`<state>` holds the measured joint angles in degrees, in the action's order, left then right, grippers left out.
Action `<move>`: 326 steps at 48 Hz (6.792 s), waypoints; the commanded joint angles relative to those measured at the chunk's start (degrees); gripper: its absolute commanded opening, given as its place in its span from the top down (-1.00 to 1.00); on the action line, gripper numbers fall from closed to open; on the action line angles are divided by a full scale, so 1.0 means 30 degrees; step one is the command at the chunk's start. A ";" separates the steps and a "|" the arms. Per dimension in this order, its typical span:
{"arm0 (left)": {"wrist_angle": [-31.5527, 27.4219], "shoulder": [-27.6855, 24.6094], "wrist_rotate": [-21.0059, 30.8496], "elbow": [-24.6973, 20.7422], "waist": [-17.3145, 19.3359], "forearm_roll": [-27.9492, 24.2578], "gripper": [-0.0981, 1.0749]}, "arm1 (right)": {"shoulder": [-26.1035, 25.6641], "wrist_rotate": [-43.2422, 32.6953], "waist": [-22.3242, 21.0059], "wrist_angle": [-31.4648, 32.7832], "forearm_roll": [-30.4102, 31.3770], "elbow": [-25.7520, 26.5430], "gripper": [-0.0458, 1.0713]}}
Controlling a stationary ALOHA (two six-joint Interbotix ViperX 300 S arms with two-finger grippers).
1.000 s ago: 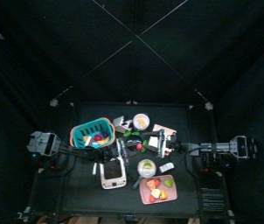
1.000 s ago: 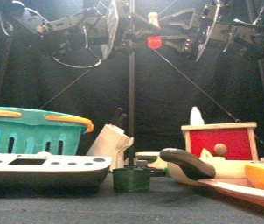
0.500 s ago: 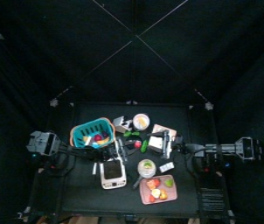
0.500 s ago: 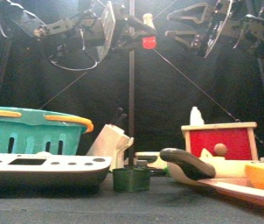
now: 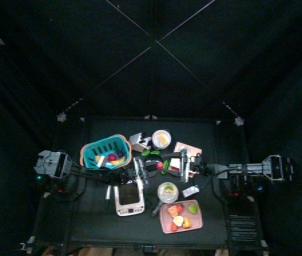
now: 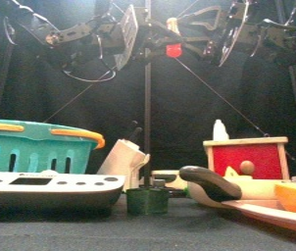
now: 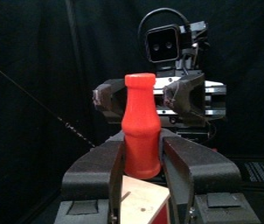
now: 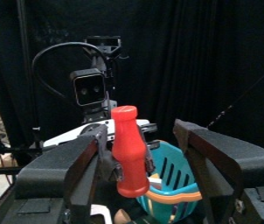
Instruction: Place ketchup upright on drawer
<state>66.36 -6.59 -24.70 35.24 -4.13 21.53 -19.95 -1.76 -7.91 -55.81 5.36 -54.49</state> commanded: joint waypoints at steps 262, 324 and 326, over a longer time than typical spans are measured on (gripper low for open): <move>-0.8730 0.7295 0.0000 0.7764 0.4863 -0.0586 -0.93 | 0.2139 0.0205 -0.0498 -0.5859 -0.9053 -0.7148 -0.14; -0.8760 0.7295 0.0000 0.7881 0.4863 -0.0586 -0.93 | 0.3369 0.0234 -0.0059 -0.4834 -0.9375 -0.6768 -0.72; -0.8760 0.7295 0.0000 0.7881 0.4863 -0.0615 -0.93 | 0.3252 0.0234 -0.0059 -0.4834 -0.9375 -0.6768 -0.72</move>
<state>39.64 14.77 -24.61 59.41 10.28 19.86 -9.05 -1.14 -8.26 -70.22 -22.85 -75.59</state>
